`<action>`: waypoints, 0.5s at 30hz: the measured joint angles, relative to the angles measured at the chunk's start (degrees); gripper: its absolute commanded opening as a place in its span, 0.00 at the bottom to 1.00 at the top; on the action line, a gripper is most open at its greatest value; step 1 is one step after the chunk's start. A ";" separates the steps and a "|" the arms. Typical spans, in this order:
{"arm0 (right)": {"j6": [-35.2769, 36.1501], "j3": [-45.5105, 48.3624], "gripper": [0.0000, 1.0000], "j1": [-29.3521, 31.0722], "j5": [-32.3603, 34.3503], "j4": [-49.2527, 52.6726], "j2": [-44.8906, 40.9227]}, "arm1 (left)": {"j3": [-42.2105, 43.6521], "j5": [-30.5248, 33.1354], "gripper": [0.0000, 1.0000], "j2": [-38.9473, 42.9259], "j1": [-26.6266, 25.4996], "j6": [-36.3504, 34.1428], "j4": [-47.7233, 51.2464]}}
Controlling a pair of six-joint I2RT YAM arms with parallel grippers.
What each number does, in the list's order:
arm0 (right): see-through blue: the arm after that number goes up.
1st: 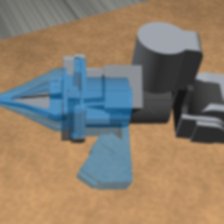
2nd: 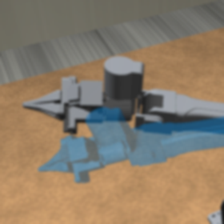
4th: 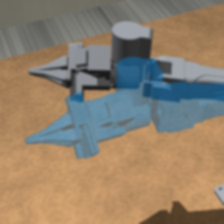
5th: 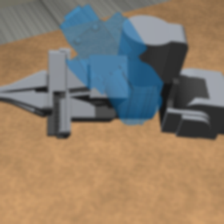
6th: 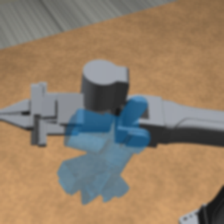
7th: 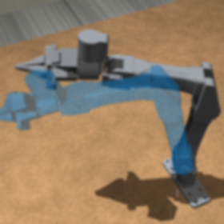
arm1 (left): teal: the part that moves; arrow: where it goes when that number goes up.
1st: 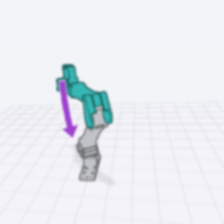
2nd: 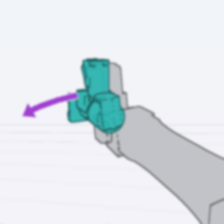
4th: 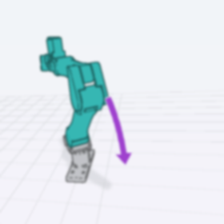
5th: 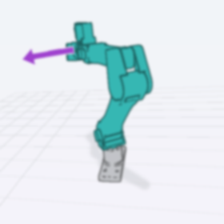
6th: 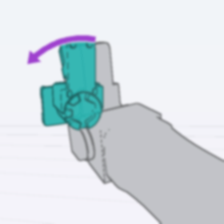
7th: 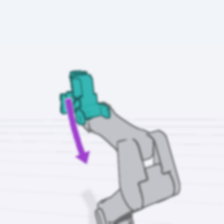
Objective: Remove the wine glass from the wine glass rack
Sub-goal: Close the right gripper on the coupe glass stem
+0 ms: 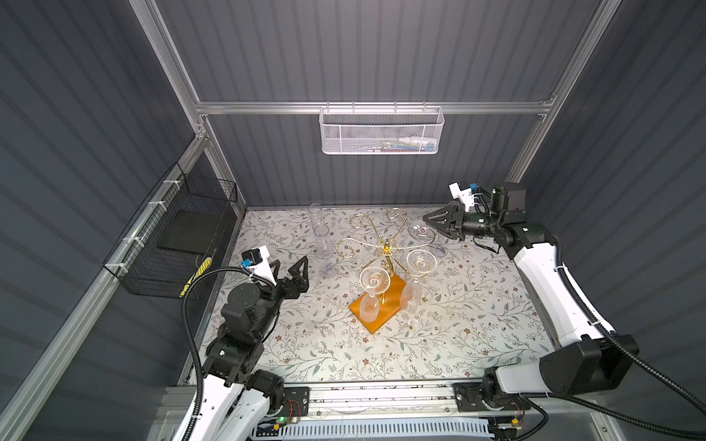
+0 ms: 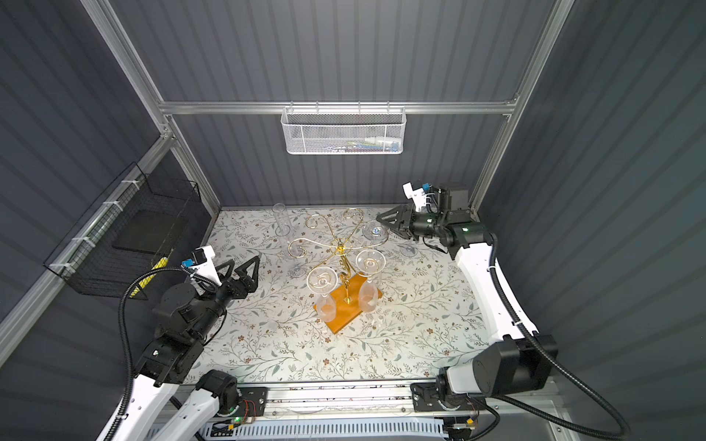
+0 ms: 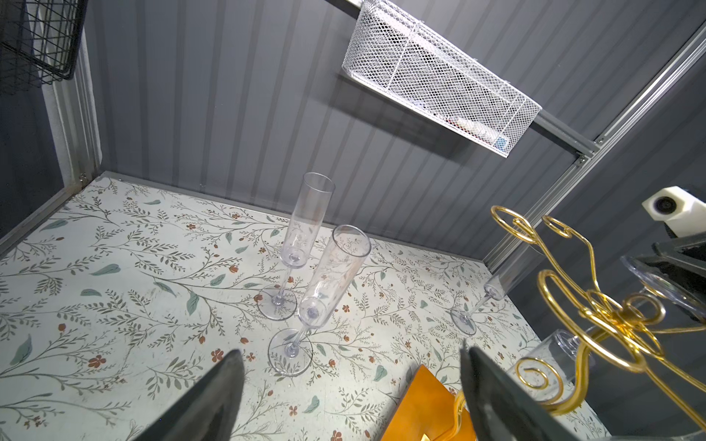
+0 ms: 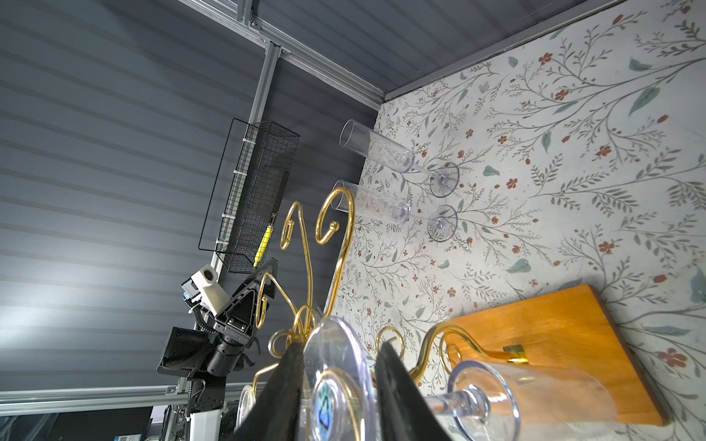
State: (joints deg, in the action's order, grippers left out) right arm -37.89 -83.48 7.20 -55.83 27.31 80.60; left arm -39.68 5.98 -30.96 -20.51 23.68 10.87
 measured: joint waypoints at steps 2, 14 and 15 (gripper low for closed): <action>0.09 0.00 0.32 0.00 -0.26 0.22 0.00 | 0.00 0.00 0.90 0.02 0.00 0.04 0.07; 0.83 -0.22 0.27 0.00 -0.42 0.61 -0.02 | 0.00 0.00 0.90 0.48 0.00 0.20 0.57; 0.85 -0.22 0.26 0.00 -0.42 0.63 -0.02 | 0.00 0.02 0.90 0.52 0.00 0.22 0.57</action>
State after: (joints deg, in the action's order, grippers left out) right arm -37.04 -83.70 7.20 -56.25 27.94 80.58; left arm -39.68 6.00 -30.44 -20.51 23.90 11.44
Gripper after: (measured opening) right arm 0.277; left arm 0.901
